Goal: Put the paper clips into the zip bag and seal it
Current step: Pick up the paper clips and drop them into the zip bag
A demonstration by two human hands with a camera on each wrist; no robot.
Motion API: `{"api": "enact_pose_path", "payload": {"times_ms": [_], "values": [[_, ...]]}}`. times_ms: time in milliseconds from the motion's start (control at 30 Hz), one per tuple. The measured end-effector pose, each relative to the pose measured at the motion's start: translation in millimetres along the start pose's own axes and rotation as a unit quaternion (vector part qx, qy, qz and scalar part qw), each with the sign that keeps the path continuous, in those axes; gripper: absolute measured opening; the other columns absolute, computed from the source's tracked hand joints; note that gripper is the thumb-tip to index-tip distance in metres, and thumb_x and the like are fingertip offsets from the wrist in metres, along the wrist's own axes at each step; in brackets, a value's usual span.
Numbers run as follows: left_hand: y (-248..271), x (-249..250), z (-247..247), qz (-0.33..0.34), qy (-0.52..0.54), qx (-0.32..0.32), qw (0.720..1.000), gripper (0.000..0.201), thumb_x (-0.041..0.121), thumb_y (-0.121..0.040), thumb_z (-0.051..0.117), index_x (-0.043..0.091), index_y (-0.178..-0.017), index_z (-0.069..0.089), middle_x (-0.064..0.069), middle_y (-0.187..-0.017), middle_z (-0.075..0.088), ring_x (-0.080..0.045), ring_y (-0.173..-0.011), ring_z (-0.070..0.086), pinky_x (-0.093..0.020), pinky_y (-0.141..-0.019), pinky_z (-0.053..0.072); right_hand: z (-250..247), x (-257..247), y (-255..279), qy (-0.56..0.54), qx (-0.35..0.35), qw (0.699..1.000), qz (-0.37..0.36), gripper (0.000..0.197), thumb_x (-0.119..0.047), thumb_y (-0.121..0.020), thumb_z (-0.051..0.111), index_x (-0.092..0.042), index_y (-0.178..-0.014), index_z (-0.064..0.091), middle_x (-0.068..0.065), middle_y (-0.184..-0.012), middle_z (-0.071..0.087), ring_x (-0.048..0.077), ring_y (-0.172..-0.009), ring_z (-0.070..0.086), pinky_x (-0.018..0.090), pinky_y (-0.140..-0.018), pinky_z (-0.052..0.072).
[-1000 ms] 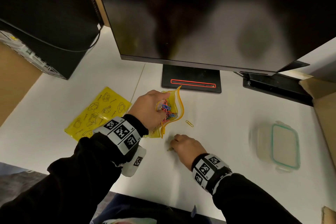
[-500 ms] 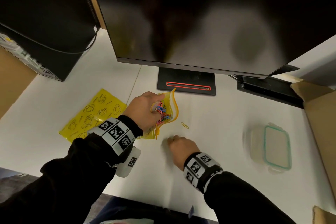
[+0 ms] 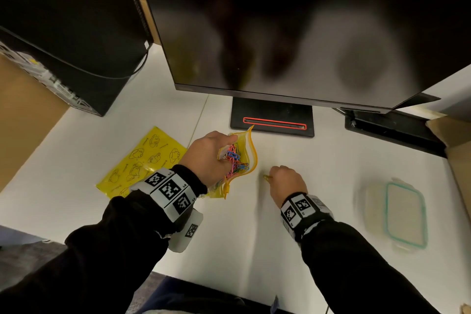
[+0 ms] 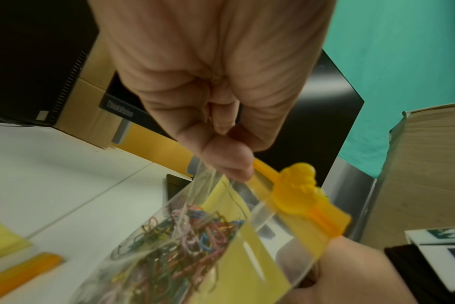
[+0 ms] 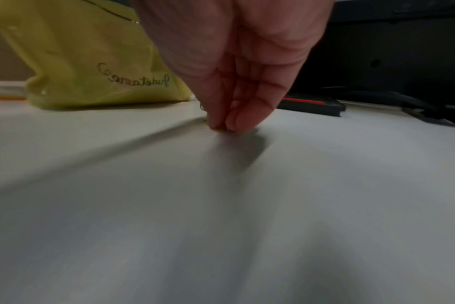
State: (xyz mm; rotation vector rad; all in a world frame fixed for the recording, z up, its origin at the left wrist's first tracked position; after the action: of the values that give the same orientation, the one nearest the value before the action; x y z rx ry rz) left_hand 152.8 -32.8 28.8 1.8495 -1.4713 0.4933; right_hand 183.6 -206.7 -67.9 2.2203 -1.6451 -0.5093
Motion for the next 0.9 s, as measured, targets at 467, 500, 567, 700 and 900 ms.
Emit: {"api": "enact_pose_path", "payload": {"times_ms": [467, 500, 567, 700, 900], "values": [[-1.8, 3.3, 4.8, -0.013, 0.004, -0.013, 1.000, 0.056, 0.006, -0.078, 0.056, 0.025, -0.131, 0.048, 0.001, -0.135, 0.049, -0.022, -0.106, 0.058, -0.027, -0.092, 0.045, 17.2, -8.2, -0.5, -0.030, -0.112, 0.991, 0.066, 0.038, -0.009, -0.083, 0.056, -0.004, -0.120, 0.046, 0.014, -0.126, 0.051, 0.031, -0.115, 0.052, 0.036, -0.093, 0.045], [-2.4, 3.5, 4.8, -0.013, 0.004, -0.014, 1.000, 0.056, 0.006, -0.078, 0.056, 0.025, -0.131, 0.048, 0.001, -0.134, 0.050, -0.022, -0.106, 0.058, -0.026, -0.091, 0.045, 18.1, -8.7, -0.6, -0.030, -0.112, 0.991, 0.065, 0.038, -0.010, -0.083, 0.056, -0.004, -0.120, 0.045, 0.014, -0.125, 0.050, 0.031, -0.115, 0.052, 0.036, -0.093, 0.045], [-2.9, 3.8, 4.7, -0.014, 0.006, -0.014, 1.000, 0.056, 0.006, -0.078, 0.056, 0.025, -0.131, 0.048, 0.001, -0.134, 0.050, -0.024, -0.103, 0.059, -0.025, -0.090, 0.044, 20.7, -9.8, -0.2, -0.022, -0.115, 0.991, 0.062, 0.041, -0.011, -0.083, 0.058, -0.004, -0.121, 0.045, 0.014, -0.125, 0.050, 0.030, -0.115, 0.053, 0.036, -0.093, 0.045], [-3.6, 4.9, 6.0, -0.015, 0.003, -0.017, 1.000, 0.056, 0.006, -0.080, 0.056, 0.025, -0.131, 0.047, 0.001, -0.135, 0.049, -0.024, -0.104, 0.058, -0.026, -0.092, 0.044, 24.1, -15.2, -0.6, -0.006, -0.106, 0.993, 0.042, 0.042, -0.011, -0.085, 0.056, -0.003, -0.124, 0.042, 0.015, -0.126, 0.049, 0.031, -0.116, 0.052, 0.038, -0.095, 0.045], [-4.4, 3.2, 2.3, -0.014, 0.006, -0.013, 1.000, 0.056, 0.007, -0.079, 0.056, 0.024, -0.131, 0.048, 0.001, -0.134, 0.049, -0.022, -0.107, 0.057, -0.023, -0.088, 0.044, 15.7, -17.4, 3.9, -0.074, -0.047, 0.996, 0.008, 0.024, -0.010, -0.085, 0.051, -0.006, -0.108, 0.049, 0.015, -0.109, 0.060, 0.034, -0.100, 0.059, 0.033, -0.077, 0.045]]}}
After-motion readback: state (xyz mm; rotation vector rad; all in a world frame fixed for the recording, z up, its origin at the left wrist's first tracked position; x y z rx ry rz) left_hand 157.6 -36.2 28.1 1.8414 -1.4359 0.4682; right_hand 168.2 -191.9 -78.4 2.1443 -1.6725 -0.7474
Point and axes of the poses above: each hand's wrist, its own y-axis away from the middle knuckle, its own z-axis out of the palm, x = y × z, the point moved 10 cm from there along -y, towards the middle knuckle
